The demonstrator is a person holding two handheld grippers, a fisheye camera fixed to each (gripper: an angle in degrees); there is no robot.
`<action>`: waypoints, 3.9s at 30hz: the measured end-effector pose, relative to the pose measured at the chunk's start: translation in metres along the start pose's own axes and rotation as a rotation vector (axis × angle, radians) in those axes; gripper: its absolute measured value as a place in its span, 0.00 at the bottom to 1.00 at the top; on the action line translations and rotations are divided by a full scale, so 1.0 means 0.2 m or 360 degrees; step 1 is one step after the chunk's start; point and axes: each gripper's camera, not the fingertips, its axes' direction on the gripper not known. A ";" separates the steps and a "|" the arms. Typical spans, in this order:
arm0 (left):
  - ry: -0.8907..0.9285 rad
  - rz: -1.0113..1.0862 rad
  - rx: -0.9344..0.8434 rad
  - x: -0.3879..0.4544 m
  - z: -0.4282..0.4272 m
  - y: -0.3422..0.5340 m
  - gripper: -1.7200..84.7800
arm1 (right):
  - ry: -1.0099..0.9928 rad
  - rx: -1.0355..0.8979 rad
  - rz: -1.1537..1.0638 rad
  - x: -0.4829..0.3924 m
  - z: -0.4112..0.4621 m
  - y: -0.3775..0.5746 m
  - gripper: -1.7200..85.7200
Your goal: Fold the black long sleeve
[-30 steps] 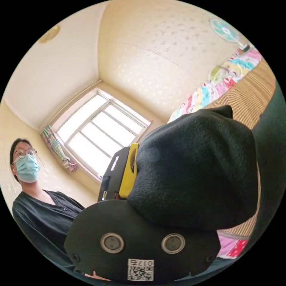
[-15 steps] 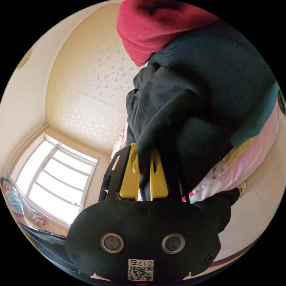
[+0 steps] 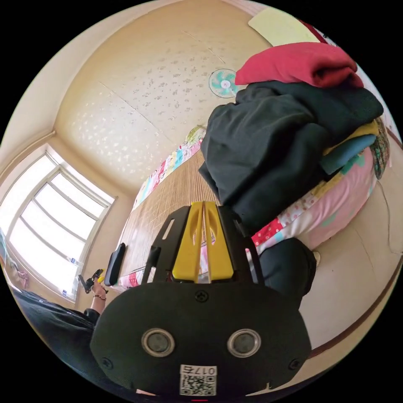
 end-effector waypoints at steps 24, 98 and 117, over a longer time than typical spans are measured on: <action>0.1569 0.0652 -0.0078 1.09 -0.07 -0.22 0.08 | -0.0337 -0.0199 -0.0015 -0.30 0.45 0.05 0.02; 0.2894 0.1067 -0.0936 1.43 -0.24 1.28 0.07 | -0.2134 -0.0462 -0.0139 -0.17 0.53 0.01 0.05; 0.1399 0.0891 -0.0445 2.47 -0.32 -0.98 0.16 | -0.0652 0.0157 -0.0413 -1.36 0.92 -1.99 0.10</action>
